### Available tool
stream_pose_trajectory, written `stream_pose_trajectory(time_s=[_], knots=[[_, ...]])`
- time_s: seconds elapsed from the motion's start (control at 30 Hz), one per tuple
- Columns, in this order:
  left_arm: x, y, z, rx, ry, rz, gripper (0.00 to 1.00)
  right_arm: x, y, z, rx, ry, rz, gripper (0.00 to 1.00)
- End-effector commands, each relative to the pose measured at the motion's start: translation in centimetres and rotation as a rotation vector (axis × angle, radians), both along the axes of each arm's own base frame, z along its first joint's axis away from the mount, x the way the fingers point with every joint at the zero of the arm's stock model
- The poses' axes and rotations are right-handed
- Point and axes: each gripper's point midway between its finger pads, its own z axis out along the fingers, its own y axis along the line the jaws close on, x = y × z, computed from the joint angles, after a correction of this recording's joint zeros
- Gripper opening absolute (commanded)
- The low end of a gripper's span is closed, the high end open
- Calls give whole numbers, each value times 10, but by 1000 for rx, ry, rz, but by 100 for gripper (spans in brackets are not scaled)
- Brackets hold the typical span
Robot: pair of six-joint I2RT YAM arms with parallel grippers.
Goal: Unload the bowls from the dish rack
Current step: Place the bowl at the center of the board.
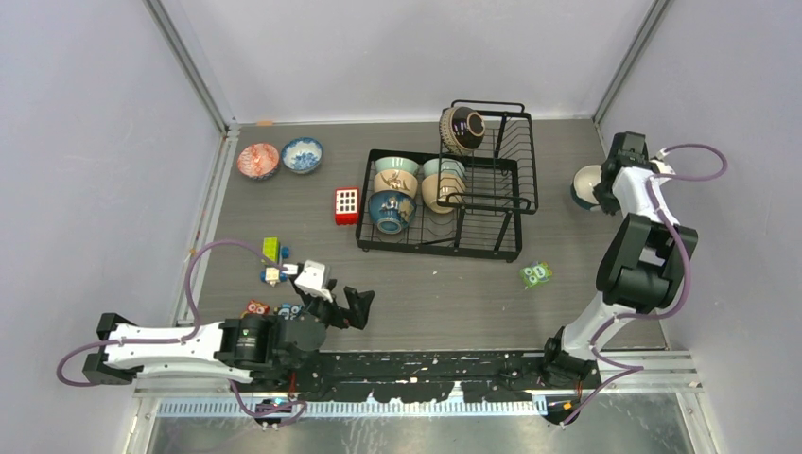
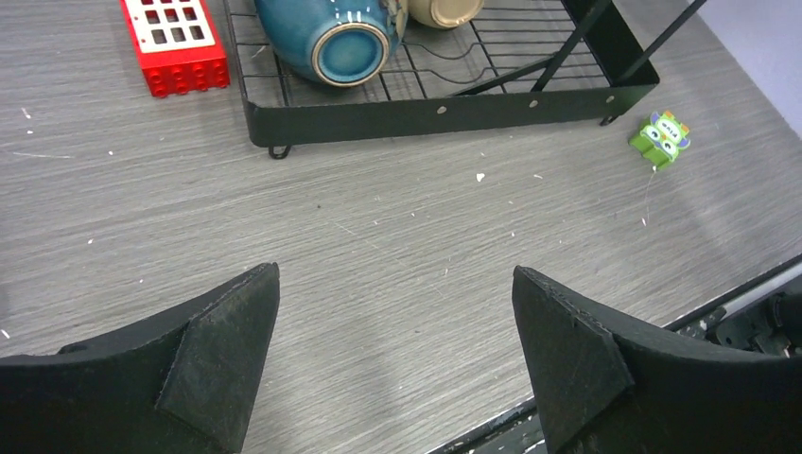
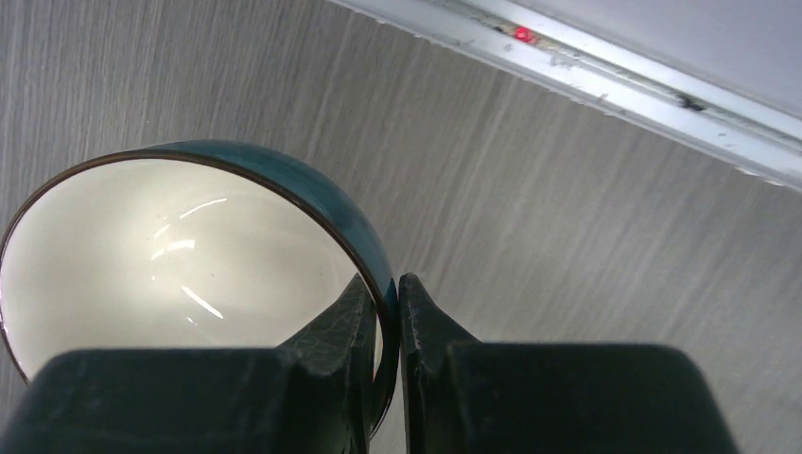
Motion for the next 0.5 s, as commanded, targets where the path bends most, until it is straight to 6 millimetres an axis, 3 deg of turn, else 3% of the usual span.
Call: stream_pose_trajectory(time_s=[0.0, 0.2, 0.47], knots=[[7, 12, 1, -78, 7, 87, 93, 52, -6, 21, 16, -166, -20, 1], [5, 10, -8, -78, 34, 98, 92, 68, -6, 1, 64, -133, -29, 1], [2, -7, -18, -62, 70, 81, 92, 73, -15, -20, 20, -61, -7, 1]])
